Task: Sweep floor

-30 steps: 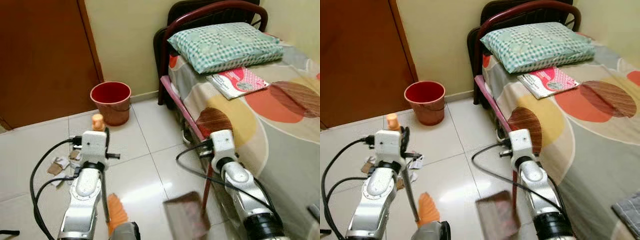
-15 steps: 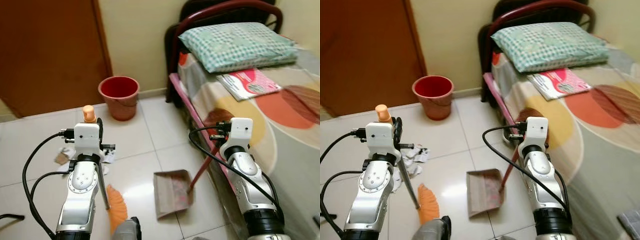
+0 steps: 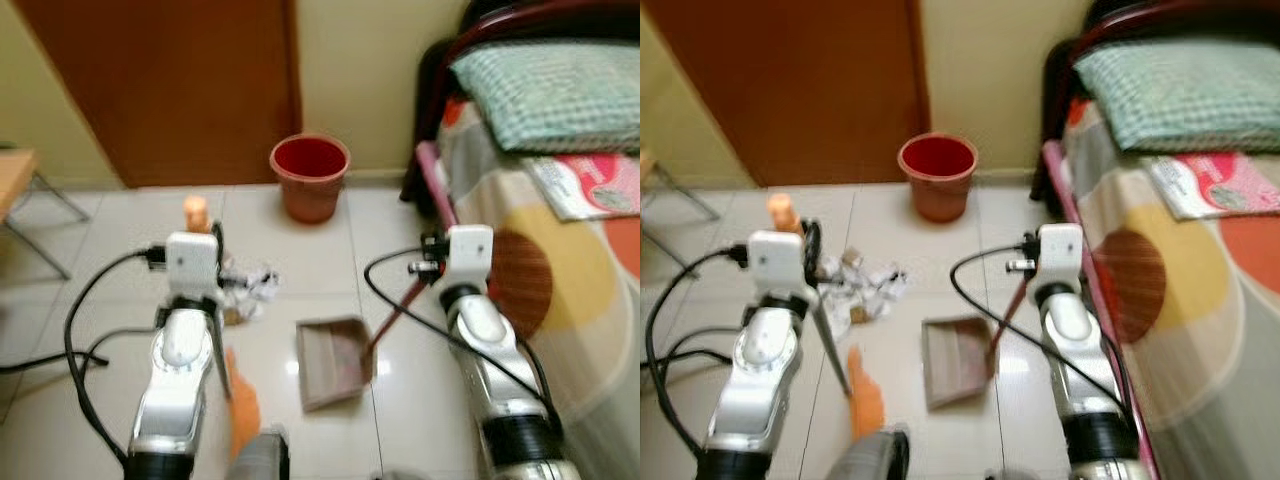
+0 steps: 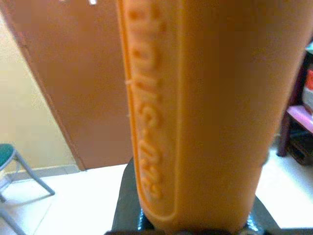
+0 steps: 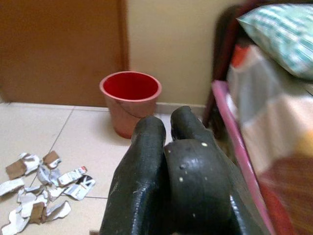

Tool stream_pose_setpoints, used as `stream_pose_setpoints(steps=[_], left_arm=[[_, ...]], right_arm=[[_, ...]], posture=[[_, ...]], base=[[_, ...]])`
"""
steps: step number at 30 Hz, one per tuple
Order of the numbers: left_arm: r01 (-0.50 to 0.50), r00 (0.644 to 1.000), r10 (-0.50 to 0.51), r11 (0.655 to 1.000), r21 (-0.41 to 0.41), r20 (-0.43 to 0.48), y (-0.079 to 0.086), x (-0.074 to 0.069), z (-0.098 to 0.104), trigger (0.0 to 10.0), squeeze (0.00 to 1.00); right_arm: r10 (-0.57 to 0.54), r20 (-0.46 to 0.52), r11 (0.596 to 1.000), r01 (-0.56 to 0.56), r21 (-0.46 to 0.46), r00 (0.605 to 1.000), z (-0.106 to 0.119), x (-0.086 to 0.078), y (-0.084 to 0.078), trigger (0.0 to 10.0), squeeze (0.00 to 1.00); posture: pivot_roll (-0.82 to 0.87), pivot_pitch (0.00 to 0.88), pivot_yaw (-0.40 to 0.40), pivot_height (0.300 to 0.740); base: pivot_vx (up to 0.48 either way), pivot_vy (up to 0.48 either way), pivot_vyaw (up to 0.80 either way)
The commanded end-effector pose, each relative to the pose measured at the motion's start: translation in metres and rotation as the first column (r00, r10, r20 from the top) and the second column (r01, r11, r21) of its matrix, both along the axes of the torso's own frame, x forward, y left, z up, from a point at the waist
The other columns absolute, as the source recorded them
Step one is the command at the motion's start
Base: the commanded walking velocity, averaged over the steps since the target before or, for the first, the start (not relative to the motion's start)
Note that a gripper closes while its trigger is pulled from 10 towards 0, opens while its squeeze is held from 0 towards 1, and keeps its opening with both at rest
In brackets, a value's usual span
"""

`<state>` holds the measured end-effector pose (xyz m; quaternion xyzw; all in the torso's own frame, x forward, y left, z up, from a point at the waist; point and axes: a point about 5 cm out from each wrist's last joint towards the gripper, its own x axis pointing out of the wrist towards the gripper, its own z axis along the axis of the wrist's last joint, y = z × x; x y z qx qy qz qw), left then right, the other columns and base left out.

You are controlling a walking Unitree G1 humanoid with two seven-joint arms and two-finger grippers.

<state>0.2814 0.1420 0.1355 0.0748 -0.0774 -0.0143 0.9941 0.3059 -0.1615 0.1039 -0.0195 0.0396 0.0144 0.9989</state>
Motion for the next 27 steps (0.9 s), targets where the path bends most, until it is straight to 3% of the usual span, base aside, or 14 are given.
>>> stream_pose_setpoints(steps=[1,6,12,17,19,27], left_arm=[[-0.002,0.998,0.002,1.0,-0.001,0.061,0.003,0.0,0.016,10.0,0.0],[0.011,0.996,-0.012,1.0,0.008,0.086,0.001,0.002,0.023,10.0,0.0],[0.016,0.998,-0.017,1.0,0.02,0.059,0.005,-0.003,0.015,10.0,0.0],[0.008,1.0,-0.008,0.999,0.035,0.009,0.013,-0.017,0.003,10.0,0.0],[0.006,1.0,-0.005,0.999,0.043,-0.014,0.015,-0.023,-0.003,10.0,0.0],[0.011,1.0,-0.01,1.0,0.024,-0.017,0.011,-0.023,-0.002,10.0,0.0]], right_arm=[[-0.001,0.045,1.0,0.002,-0.019,0.999,0.01,0.005,0.002,10.0,0.0],[-0.038,0.042,0.999,0.039,-0.012,0.998,0.01,0.009,-0.004,10.0,0.0],[-0.069,0.051,0.997,0.07,-0.022,0.996,0.012,0.007,-0.011,10.0,0.0],[-0.155,-0.001,0.988,0.155,-0.009,0.988,0.004,-0.018,-0.027,10.0,0.0],[-0.195,-0.046,0.98,0.193,-0.051,0.98,-0.004,-0.032,-0.034,10.0,0.0],[-0.283,-0.236,0.959,0.275,-0.065,0.93,-0.025,-0.057,-0.05,10.0,0.0]], posture=[[0.0,0.1,-0.031,0.74],[0.01,0.1,-0.034,0.74],[0.01,0.104,-0.032,0.74],[0.0,0.124,-0.029,0.74],[0.0,0.124,-0.029,0.74],[-0.02,0.124,-0.033,0.74]], base=[[0.0,0.0,0.8],[0.0,0.0,0.38],[0.217,0.0,0.0],[0.268,0.0,0.0],[0.274,0.0,0.0],[0.102,0.0,0.0]])
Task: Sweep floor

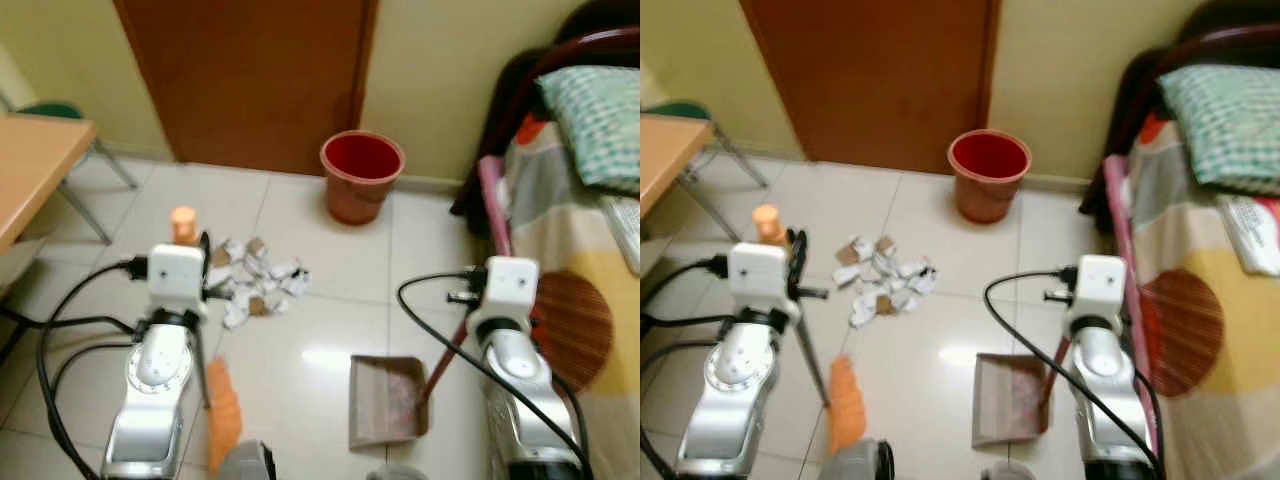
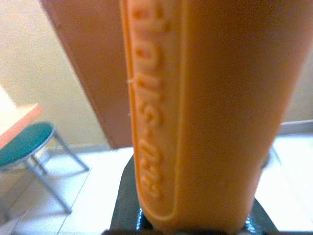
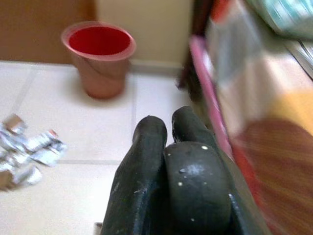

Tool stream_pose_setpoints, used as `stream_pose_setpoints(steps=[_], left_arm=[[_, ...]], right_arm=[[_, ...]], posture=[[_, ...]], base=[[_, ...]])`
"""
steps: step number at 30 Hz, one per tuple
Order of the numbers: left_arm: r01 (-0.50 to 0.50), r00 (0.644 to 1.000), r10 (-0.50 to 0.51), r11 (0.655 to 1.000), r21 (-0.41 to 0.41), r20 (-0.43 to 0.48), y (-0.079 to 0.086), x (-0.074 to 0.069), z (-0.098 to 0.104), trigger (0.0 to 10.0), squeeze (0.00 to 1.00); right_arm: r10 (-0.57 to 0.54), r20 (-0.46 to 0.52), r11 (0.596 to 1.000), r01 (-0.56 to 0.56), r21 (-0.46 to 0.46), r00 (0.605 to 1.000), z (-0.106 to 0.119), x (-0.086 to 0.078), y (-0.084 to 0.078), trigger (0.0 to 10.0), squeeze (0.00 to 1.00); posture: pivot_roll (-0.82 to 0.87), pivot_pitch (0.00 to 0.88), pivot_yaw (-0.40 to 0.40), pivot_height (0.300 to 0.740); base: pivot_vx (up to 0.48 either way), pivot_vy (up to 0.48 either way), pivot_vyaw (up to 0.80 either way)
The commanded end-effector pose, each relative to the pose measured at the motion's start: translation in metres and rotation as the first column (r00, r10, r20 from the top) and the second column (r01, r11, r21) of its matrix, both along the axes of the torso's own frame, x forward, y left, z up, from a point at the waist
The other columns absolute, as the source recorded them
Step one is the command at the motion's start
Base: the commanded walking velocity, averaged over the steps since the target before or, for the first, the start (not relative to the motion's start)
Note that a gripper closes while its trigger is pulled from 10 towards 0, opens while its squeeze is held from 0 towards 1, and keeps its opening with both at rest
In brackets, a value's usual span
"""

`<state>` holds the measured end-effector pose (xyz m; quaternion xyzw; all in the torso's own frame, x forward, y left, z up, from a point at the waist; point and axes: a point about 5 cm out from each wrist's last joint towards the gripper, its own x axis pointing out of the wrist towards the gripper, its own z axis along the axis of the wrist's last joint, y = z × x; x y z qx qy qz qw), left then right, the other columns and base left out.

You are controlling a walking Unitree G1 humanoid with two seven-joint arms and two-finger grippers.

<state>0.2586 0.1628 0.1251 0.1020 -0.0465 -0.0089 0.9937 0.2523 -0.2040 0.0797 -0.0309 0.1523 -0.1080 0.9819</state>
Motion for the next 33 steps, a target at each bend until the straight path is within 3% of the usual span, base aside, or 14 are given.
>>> stream_pose_setpoints(steps=[1,3,5,11,16,17,18,21,26,33], left_arm=[[0.03,0.999,-0.028,0.999,-0.03,0.046,-0.009,0.0,0.009,10.0,0.0],[0.029,0.999,-0.028,0.999,-0.03,0.047,-0.009,0.001,0.01,10.0,0.0],[0.028,0.999,-0.027,0.999,-0.029,0.045,-0.009,0.001,0.01,10.0,0.0],[0.031,0.999,-0.03,0.999,-0.024,0.043,-0.01,0.002,0.011,10.0,0.0],[0.046,0.997,-0.045,0.999,-0.011,0.065,-0.012,0.005,0.016,10.0,0.0],[0.054,0.995,-0.053,0.999,-0.007,0.083,-0.013,0.006,0.02,10.0,0.0],[0.057,0.994,-0.057,0.998,0.0,0.093,-0.013,0.007,0.022,10.0,0.0],[0.048,0.991,-0.045,0.999,-0.025,0.123,-0.013,0.009,0.034,10.0,0.0],[0.067,0.982,-0.059,0.997,-0.043,0.18,-0.022,0.013,0.052,10.0,0.0],[0.095,0.972,-0.089,0.995,-0.014,0.219,-0.027,0.017,0.059,10.0,0.0]], right_arm=[[-0.023,-0.06,0.999,0.021,-0.039,0.998,-0.001,-0.006,-0.013,10.0,0.0],[-0.022,-0.079,0.999,0.019,-0.048,0.997,-0.001,-0.007,-0.015,10.0,0.0],[-0.023,-0.164,0.998,0.014,-0.055,0.986,-0.005,-0.012,-0.023,10.0,0.0],[0.029,-0.245,0.998,-0.044,-0.053,0.969,-0.006,-0.015,-0.02,10.0,0.0],[0.012,-0.099,1.0,-0.013,-0.005,0.995,0.014,0.0,-0.015,10.0,0.0],[0.005,0.015,1.0,-0.005,0.016,1.0,0.029,0.01,-0.011,10.0,0.0],[0.004,0.06,1.0,-0.005,0.022,0.998,0.035,0.014,-0.009,10.0,0.0],[0.002,0.123,1.0,-0.004,0.017,0.992,0.044,0.02,-0.006,10.0,0.0],[0.007,0.122,1.0,-0.006,-0.014,0.993,0.039,0.024,-0.004,10.0,0.0],[0.035,0.128,0.999,-0.035,-0.002,0.991,0.034,0.033,0.004,10.0,0.0]], posture=[[-0.03,0.127,-0.034,0.74],[-0.04,0.128,-0.035,0.74],[-0.05,0.131,-0.03,0.74],[-0.05,0.132,-0.019,0.74],[-0.05,0.135,-0.02,0.74],[-0.05,0.137,-0.03,0.74],[-0.05,0.137,-0.03,0.74],[-0.05,0.133,-0.034,0.74],[-0.03,0.122,-0.039,0.74],[-0.03,0.119,-0.04,0.74]], base=[[0.0,0.0,0.0],[0.0,0.0,0.0],[0.0,0.0,0.0],[0.0,0.0,0.0],[0.0,0.0,0.0],[0.0,0.0,0.0],[0.0,0.0,0.0],[0.0,0.0,0.0],[0.0,0.0,0.0],[0.0,0.0,0.0]])
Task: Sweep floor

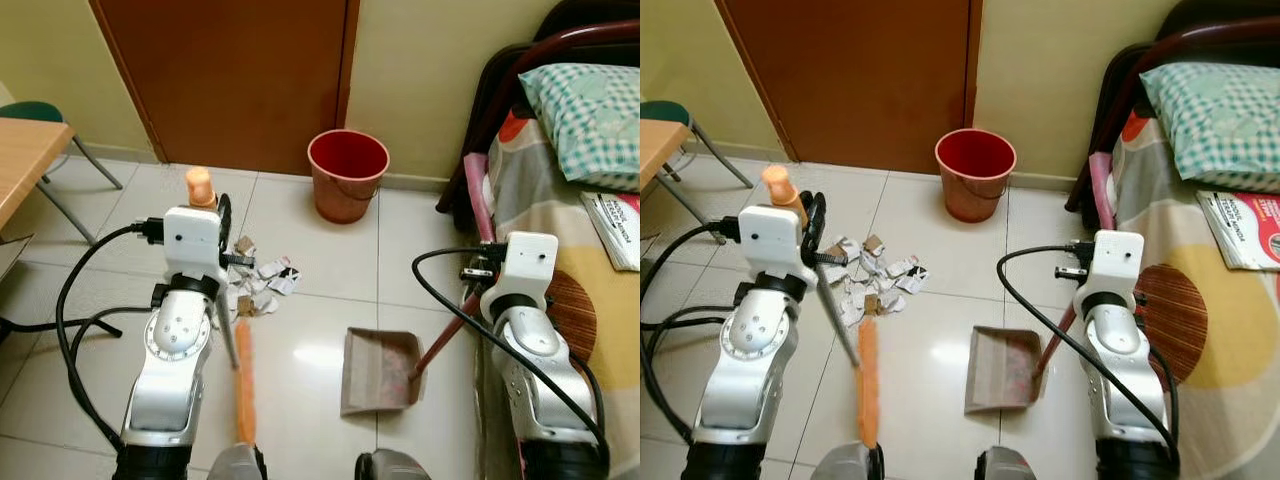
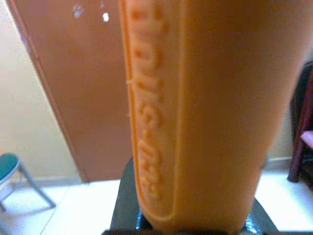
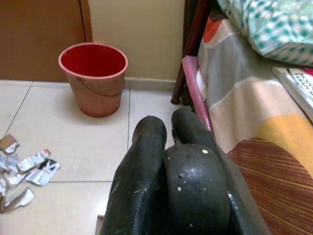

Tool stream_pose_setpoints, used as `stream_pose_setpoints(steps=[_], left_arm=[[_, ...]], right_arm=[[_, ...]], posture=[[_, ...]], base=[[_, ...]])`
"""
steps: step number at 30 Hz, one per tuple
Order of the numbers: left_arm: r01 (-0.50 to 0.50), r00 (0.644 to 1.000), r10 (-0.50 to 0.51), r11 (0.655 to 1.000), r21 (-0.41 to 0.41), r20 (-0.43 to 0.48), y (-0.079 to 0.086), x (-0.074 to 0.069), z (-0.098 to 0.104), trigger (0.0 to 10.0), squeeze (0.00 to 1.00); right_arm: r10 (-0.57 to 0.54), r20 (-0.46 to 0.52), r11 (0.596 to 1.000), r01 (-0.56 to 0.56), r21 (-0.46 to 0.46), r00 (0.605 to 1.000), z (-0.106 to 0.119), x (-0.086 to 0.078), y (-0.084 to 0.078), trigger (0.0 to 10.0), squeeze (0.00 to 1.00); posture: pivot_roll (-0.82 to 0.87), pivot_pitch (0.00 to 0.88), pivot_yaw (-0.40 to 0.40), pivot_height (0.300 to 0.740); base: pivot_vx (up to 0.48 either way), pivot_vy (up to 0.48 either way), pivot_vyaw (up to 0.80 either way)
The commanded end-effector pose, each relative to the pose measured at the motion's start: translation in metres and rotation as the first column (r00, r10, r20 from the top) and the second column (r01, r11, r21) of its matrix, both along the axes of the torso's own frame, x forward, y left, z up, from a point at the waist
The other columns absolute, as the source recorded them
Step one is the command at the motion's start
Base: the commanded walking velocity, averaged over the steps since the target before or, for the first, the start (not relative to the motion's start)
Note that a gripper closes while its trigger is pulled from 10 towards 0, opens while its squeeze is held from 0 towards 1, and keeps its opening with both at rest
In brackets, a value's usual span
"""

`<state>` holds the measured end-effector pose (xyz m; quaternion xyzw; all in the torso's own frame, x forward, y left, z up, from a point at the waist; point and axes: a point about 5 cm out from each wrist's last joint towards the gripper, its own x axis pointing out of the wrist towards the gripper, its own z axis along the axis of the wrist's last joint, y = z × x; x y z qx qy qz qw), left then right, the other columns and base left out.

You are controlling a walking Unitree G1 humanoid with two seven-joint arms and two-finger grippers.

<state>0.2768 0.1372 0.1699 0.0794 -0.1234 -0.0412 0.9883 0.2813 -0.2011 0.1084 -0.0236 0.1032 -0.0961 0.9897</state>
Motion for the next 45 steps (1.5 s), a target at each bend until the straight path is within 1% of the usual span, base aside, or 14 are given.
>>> stream_pose_setpoints(steps=[1,8,14,18,20,23,27,29,30,31,33,36,41,45], left_arm=[[0.009,0.997,-0.01,1.0,0.018,0.076,-0.002,0.0,0.015,10.0,0.0],[0.019,0.996,-0.021,1.0,0.023,0.084,-0.004,0.003,0.019,10.0,0.0],[0.033,0.996,-0.037,0.999,0.043,0.082,-0.006,0.002,0.014,10.0,0.0],[0.029,0.997,-0.032,0.999,0.046,0.067,-0.004,-0.001,0.01,10.0,0.0],[0.026,0.998,-0.029,0.999,0.045,0.052,-0.002,-0.004,0.006,10.0,0.0],[0.019,1.0,-0.02,0.999,0.045,0.019,0.002,-0.013,-0.002,10.0,0.0],[0.016,1.0,-0.017,0.999,0.046,0.012,0.003,-0.015,-0.004,10.0,0.0],[0.015,1.0,-0.015,0.999,0.045,0.01,0.003,-0.016,-0.005,10.0,0.0],[0.015,1.0,-0.015,0.999,0.045,0.01,0.003,-0.016,-0.005,10.0,0.0],[0.015,1.0,-0.015,0.999,0.044,0.01,0.003,-0.017,-0.004,10.0,0.0],[0.015,1.0,-0.015,0.999,0.044,0.01,0.003,-0.017,-0.005,10.0,0.0],[0.016,1.0,-0.016,0.999,0.044,0.002,0.004,-0.018,-0.006,10.0,0.0],[0.014,1.0,-0.013,0.999,0.046,-0.006,0.004,-0.019,-0.007,10.0,0.0],[0.014,1.0,-0.014,0.999,0.047,-0.002,0.004,-0.019,-0.005,10.0,0.0]], right_arm=[[0.012,0.037,1.0,-0.012,-0.003,0.999,0.007,0.005,0.002,10.0,0.0],[0.023,0.057,1.0,-0.022,-0.006,0.998,0.007,0.01,0.002,10.0,0.0],[0.031,0.064,0.999,-0.031,-0.01,0.997,0.003,0.008,0.0,10.0,0.0],[0.027,0.035,1.0,-0.027,-0.003,0.999,-0.003,0.004,-0.002,10.0,0.0],[0.018,-0.014,1.0,-0.018,-0.014,1.0,-0.009,-0.002,-0.005,10.0,0.0],[0.004,-0.144,1.0,-0.005,-0.012,0.99,-0.024,-0.02,-0.01,10.0,0.0],[0.018,-0.211,1.0,-0.021,-0.011,0.977,-0.03,-0.032,-0.012,10.0,0.0],[0.05,-0.288,0.998,-0.055,-0.011,0.956,-0.036,-0.043,-0.013,10.0,0.0],[0.05,-0.288,0.998,-0.055,-0.011,0.956,-0.036,-0.043,-0.013,10.0,0.0],[0.076,-0.337,0.996,-0.084,-0.008,0.938,-0.038,-0.051,-0.014,10.0,0.0],[0.086,-0.352,0.996,-0.092,-0.001,0.932,-0.037,-0.055,-0.015,10.0,0.0],[0.158,-0.428,0.986,-0.164,0.021,0.89,-0.033,-0.067,-0.018,10.0,0.0],[0.192,-0.488,0.979,-0.2,0.035,0.852,-0.028,-0.073,-0.025,10.0,0.0],[0.162,-0.493,0.984,-0.179,0.013,0.855,-0.027,-0.072,-0.029,10.0,0.0]], posture=[[-0.03,0.119,-0.04,0.74],[-0.02,0.113,-0.04,0.74],[-0.02,0.107,-0.041,0.74],[-0.02,0.103,-0.038,0.74],[-0.02,0.103,-0.038,0.74],[-0.02,0.106,-0.037,0.74],[-0.02,0.107,-0.038,0.74],[-0.02,0.107,-0.038,0.74],[-0.02,0.107,-0.038,0.74],[-0.02,0.107,-0.038,0.74],[-0.03,0.108,-0.041,0.74],[-0.03,0.111,-0.04,0.74],[-0.04,0.116,-0.041,0.74],[-0.04,0.12,-0.048,0.74]], base=[[0.0,0.0,0.0],[0.151,0.0,0.0],[0.32,0.0,0.0],[0.332,0.0,0.0],[0.334,0.0,0.0],[0.334,0.0,0.0],[0.332,0.0,0.0],[0.332,0.0,0.0],[0.334,0.0,0.0],[0.334,0.0,0.0],[0.332,0.0,0.0],[0.333,0.0,0.0],[0.322,0.0,0.0],[0.31,0.0,0.0]])
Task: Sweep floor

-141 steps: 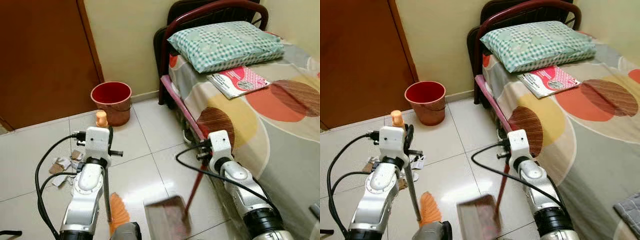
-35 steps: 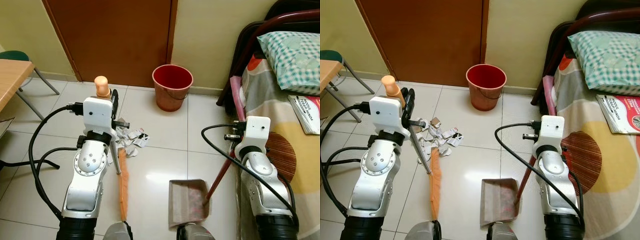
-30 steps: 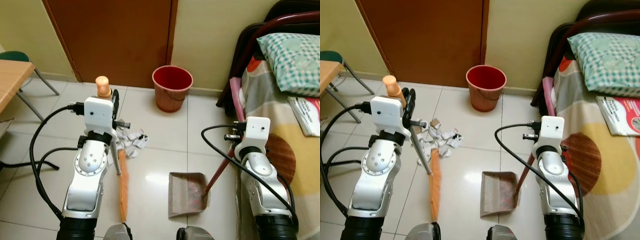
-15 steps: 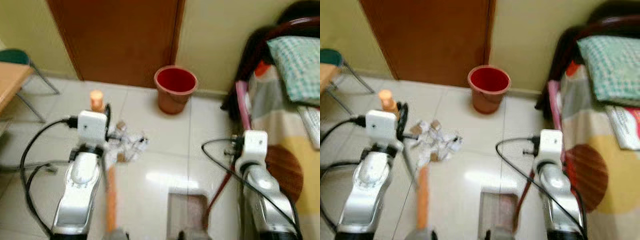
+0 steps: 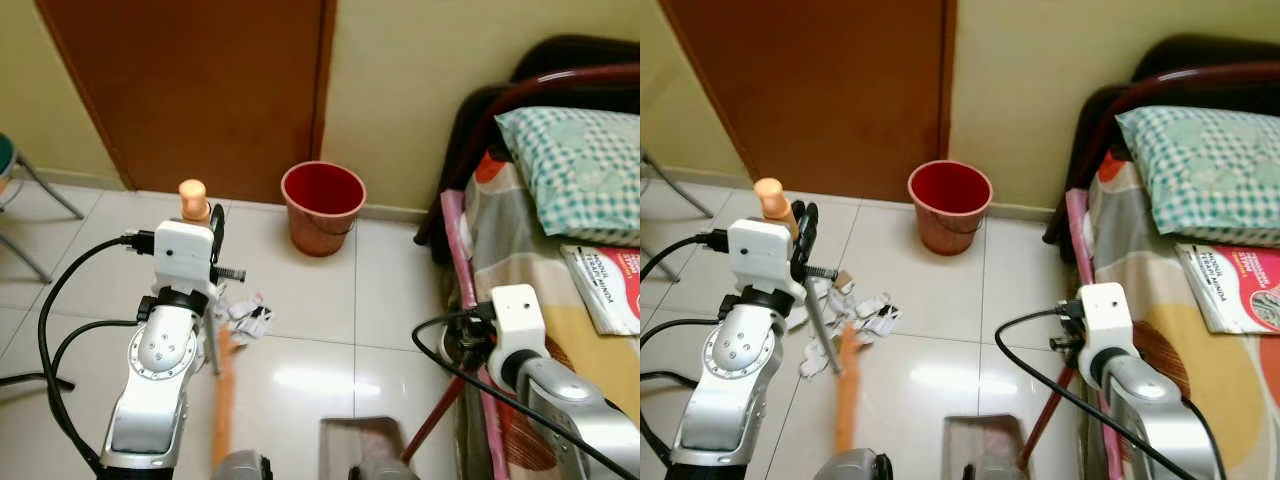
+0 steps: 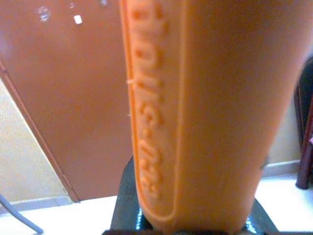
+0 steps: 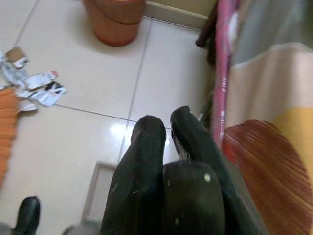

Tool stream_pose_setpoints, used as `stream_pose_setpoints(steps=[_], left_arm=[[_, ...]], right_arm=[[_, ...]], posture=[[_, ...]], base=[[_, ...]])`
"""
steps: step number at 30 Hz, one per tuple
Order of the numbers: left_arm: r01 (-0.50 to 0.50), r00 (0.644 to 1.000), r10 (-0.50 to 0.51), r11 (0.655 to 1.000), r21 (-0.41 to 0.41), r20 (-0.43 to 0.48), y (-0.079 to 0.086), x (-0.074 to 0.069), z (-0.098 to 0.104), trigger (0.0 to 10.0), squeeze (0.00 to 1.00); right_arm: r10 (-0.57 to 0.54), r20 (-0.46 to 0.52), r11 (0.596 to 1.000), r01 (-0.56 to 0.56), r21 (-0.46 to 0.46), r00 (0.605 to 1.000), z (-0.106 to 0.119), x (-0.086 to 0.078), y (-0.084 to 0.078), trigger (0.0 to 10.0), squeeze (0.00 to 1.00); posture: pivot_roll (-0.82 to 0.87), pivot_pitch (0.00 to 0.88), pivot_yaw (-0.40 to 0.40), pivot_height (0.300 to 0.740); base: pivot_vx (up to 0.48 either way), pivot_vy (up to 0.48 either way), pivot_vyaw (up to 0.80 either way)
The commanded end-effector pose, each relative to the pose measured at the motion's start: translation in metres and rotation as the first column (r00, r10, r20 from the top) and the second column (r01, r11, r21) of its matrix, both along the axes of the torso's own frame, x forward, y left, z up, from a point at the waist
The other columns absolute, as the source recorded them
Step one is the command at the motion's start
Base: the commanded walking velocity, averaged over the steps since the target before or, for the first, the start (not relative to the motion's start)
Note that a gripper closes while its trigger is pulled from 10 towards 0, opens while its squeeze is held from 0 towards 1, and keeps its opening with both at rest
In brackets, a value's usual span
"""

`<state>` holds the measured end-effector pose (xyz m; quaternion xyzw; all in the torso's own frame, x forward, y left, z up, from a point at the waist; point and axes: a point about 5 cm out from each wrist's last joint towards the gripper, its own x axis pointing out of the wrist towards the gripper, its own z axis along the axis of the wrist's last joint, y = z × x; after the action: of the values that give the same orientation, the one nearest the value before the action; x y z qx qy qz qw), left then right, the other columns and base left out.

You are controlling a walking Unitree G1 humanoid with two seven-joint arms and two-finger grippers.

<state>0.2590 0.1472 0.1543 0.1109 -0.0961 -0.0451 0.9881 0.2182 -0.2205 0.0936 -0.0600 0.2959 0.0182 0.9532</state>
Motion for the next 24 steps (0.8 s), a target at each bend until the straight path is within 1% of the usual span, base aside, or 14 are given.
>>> stream_pose_setpoints(steps=[1,2,3,4,7,9,11,12,16,18,20,24], left_arm=[[0.021,0.998,-0.02,1.0,-0.018,0.054,-0.005,0.0,0.011,10.0,0.0],[0.019,0.998,-0.018,1.0,-0.017,0.061,-0.004,0.001,0.014,10.0,0.0],[0.017,0.998,-0.016,1.0,-0.017,0.064,-0.003,0.001,0.015,10.0,0.0],[0.017,0.998,-0.016,1.0,-0.017,0.064,-0.003,0.001,0.015,10.0,0.0],[0.012,0.998,-0.011,1.0,-0.015,0.069,-0.001,0.002,0.016,10.0,0.0],[0.009,0.998,-0.008,1.0,-0.013,0.069,-0.001,0.003,0.017,10.0,0.0],[0.01,0.997,-0.01,1.0,-0.012,0.07,-0.001,0.004,0.018,10.0,0.0],[0.02,0.997,-0.019,1.0,-0.018,0.072,-0.002,0.005,0.019,10.0,0.0],[0.017,0.997,-0.015,1.0,-0.014,0.079,-0.002,0.008,0.02,10.0,0.0],[0.009,0.996,-0.007,1.0,-0.018,0.09,-0.002,0.011,0.023,10.0,0.0],[0.011,0.995,-0.009,1.0,-0.02,0.097,-0.003,0.012,0.024,10.0,0.0],[0.012,0.996,-0.01,1.0,-0.017,0.094,-0.005,0.012,0.022,10.0,0.0]], right_arm=[[-0.076,-0.093,0.996,0.071,-0.054,0.993,-0.01,-0.005,-0.011,10.0,0.0],[-0.13,-0.036,0.991,0.128,-0.042,0.991,-0.004,0.003,-0.011,10.0,0.0],[-0.143,-0.016,0.989,0.142,-0.037,0.99,-0.002,0.007,-0.01,10.0,0.0],[-0.143,-0.016,0.989,0.142,-0.037,0.99,-0.002,0.007,-0.01,10.0,0.0],[-0.168,0.069,0.986,0.169,0.004,0.983,0.007,0.019,-0.002,10.0,0.0],[-0.189,0.197,0.982,0.186,0.03,0.962,0.017,0.034,0.005,10.0,0.0],[-0.202,0.245,0.979,0.199,0.038,0.948,0.021,0.04,0.006,10.0,0.0],[-0.211,0.285,0.977,0.207,0.044,0.935,0.023,0.048,0.01,10.0,0.0],[-0.237,0.324,0.971,0.233,0.052,0.916,0.024,0.057,0.014,10.0,0.0],[-0.258,0.349,0.966,0.243,0.088,0.901,0.024,0.067,0.021,10.0,0.0],[-0.274,0.379,0.962,0.253,0.105,0.884,0.025,0.073,0.025,10.0,0.0],[-0.266,0.421,0.964,0.249,0.095,0.867,0.026,0.081,0.035,10.0,0.0]], posture=[[-0.04,0.12,-0.048,0.74],[-0.04,0.123,-0.049,0.74],[-0.04,0.123,-0.049,0.74],[-0.04,0.123,-0.049,0.74],[-0.05,0.127,-0.027,0.74],[-0.05,0.129,-0.015,0.74],[-0.05,0.129,-0.015,0.74],[-0.04,0.131,-0.004,0.74],[-0.04,0.132,0.0,0.74],[-0.02,0.134,-0.004,0.74],[-0.01,0.136,-0.008,0.74],[0.0,0.141,-0.016,0.74]], base=[[0.307,0.0,0.0],[0.319,0.0,0.0],[0.319,0.0,0.0],[0.319,0.0,0.0],[0.319,0.0,0.0],[0.141,0.0,0.0],[0.0,0.0,0.0],[0.0,0.0,0.0],[0.0,0.0,0.0],[0.0,0.0,0.0],[0.0,0.0,0.0],[0.0,0.0,0.0]])
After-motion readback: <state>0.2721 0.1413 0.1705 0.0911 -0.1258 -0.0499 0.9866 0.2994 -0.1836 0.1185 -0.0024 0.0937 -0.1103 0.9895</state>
